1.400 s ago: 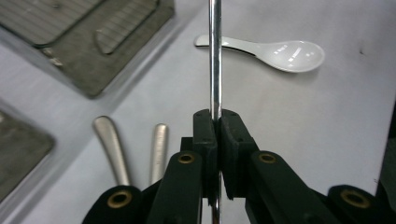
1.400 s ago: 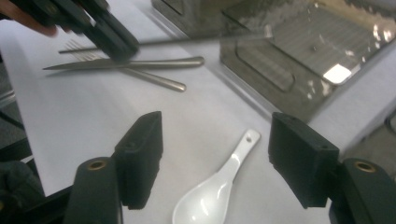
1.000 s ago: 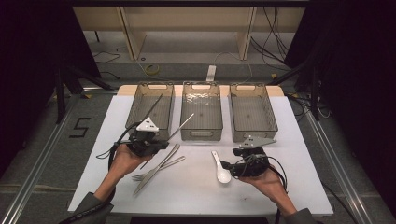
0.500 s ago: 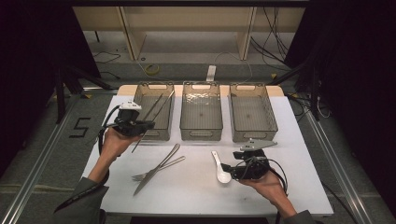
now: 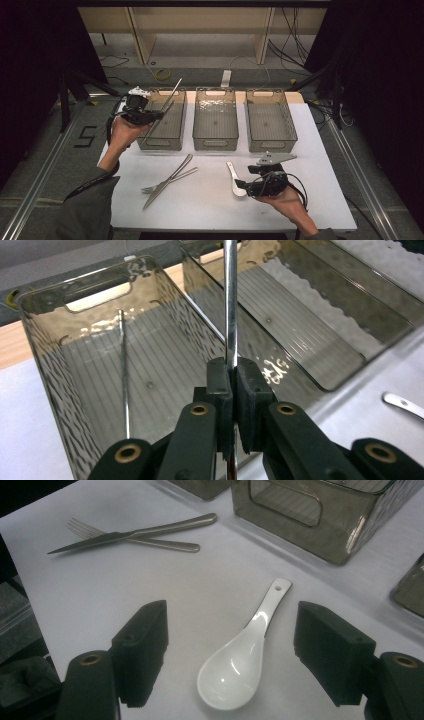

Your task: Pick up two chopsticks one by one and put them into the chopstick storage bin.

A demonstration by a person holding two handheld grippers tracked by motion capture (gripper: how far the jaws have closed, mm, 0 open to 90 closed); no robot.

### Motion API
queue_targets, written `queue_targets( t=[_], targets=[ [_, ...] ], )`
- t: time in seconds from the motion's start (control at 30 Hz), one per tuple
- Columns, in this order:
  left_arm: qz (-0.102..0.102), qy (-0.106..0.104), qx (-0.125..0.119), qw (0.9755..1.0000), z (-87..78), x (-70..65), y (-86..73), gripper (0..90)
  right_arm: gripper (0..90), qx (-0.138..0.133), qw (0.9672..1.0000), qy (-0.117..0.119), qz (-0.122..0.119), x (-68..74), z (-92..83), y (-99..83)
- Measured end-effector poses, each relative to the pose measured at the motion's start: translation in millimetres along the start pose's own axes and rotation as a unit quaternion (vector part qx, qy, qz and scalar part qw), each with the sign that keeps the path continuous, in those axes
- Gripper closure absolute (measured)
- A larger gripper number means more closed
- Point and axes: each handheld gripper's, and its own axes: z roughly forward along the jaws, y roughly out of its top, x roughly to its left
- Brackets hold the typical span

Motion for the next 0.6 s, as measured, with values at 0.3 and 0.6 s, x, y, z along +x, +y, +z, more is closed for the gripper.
queue_targets(
  t=[0.3,0.6],
  targets=[
    [-0.029,0.015,0.005,0.9994,17.2,19.0,10.1,84.8,30.8,0.0,1.0,-0.001,0.0,0.3,-1.2,-0.4],
    [-0.046,0.027,0.009,0.9985,32.4,29.9,14.5,84.9,30.8,0.002,1.0,0.001,-0.001,0.9,-1.0,-1.1]
  ],
)
